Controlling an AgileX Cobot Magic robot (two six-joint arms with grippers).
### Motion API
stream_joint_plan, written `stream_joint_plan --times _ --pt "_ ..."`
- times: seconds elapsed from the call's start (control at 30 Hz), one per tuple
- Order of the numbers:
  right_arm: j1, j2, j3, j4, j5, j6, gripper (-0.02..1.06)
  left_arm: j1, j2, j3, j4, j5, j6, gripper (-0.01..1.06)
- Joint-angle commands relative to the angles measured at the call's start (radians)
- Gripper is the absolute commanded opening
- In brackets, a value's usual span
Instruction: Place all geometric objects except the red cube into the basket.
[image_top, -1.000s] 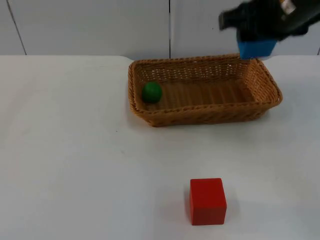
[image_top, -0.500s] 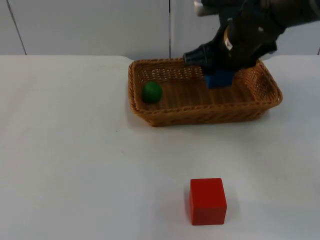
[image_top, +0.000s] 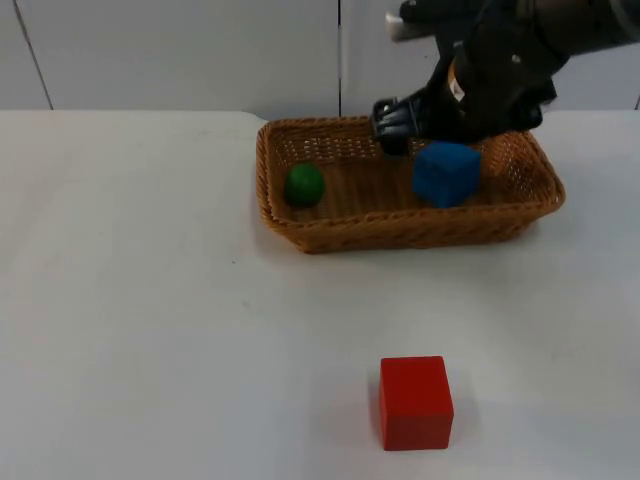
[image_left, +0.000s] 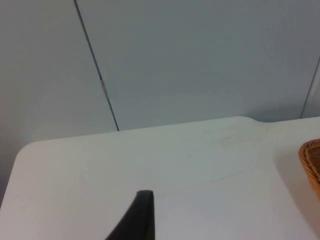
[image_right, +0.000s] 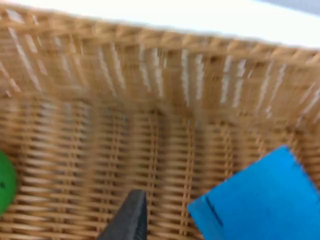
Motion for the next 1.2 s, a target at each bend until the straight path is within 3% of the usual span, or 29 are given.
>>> stream_joint_plan --times 0.0,0.2,0.27,0.33,0.37,0.43,0.47,0.5,0.8,0.93,1.03,1.17 --pt "-0.002 -0.051 -0.009 -0.003 -0.007 -0.025 1.05 0.004 -0.001 0.005 0.006 -0.009 -0.004 1.05" --pt "0.014 -0.183 -0.009 0.024 0.012 -0.106 1.05 0.004 -0.001 0.005 0.006 -0.009 -0.004 1.05" --pt "0.042 -0.300 -0.009 0.066 0.058 -0.204 1.05 0.004 -0.001 0.005 0.006 -0.010 -0.004 1.05" --pt "0.059 -0.403 -0.009 0.232 0.074 -0.392 1.05 0.004 -0.001 0.005 0.006 -0.017 -0.004 1.05" --pt "0.059 -0.403 -0.009 0.232 0.074 -0.392 1.05 0.004 -0.001 0.005 0.006 -0.017 -0.004 1.05" --pt "0.055 -0.479 -0.009 0.515 0.079 -0.662 1.05 0.004 -0.001 0.005 0.006 -0.024 -0.004 1.05" --pt "0.049 -0.507 -0.009 0.615 0.095 -0.737 1.05 0.004 -0.001 0.005 0.006 -0.026 -0.004 1.05" --pt "0.044 -0.528 -0.009 0.658 0.129 -0.787 1.05 0.004 -0.001 0.005 0.006 -0.028 -0.004 1.05" --pt "0.044 -0.596 -0.009 0.593 0.321 -0.773 1.05 0.004 -0.005 0.005 0.006 -0.032 -0.004 1.05" --pt "0.044 -0.629 -0.007 0.623 0.301 -0.822 1.05 0.004 -0.005 0.005 -0.002 -0.022 -0.021 1.05" --pt "0.031 -0.666 0.000 0.624 0.262 -0.801 1.05 0.004 -0.011 0.005 -0.002 0.009 -0.028 1.05" --pt "-0.049 -0.809 0.080 0.622 0.261 -0.796 1.05 0.004 -0.059 0.005 0.005 0.005 -0.028 1.05"
